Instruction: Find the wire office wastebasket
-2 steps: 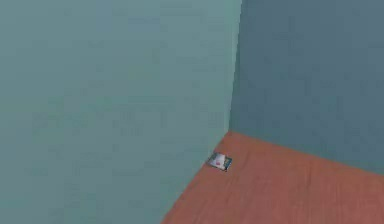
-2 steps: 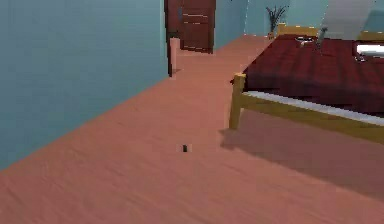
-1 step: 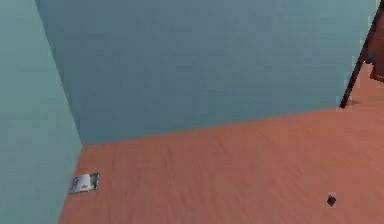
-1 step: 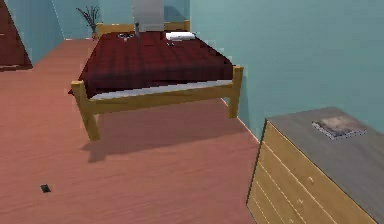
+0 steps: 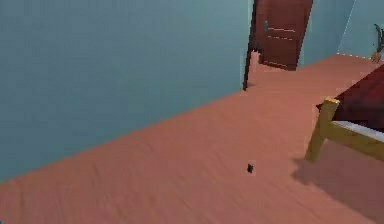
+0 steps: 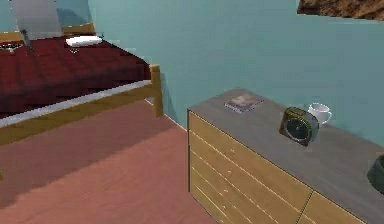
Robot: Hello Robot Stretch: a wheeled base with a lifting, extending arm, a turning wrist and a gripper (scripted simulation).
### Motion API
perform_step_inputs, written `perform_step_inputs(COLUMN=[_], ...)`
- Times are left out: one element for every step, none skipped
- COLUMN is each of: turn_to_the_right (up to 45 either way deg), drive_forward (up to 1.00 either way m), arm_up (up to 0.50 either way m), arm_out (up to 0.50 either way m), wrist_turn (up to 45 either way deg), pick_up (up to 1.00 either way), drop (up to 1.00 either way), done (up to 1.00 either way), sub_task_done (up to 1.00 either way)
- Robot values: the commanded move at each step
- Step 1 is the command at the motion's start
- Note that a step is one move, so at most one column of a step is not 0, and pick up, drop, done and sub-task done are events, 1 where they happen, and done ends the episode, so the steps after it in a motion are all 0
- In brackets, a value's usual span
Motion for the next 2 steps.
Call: perform_step_inputs(turn_to_the_right=[0.0,9.0], drive_forward=[1.0,0.0], arm_up=[0.0,0.0], arm_out=[0.0,0.0], wrist_turn=[0.0,0.0], pick_up=[0.0,0.0], drop=[0.0,0.0], done=[0.0,0.0], sub_task_done=[0.0,0.0])
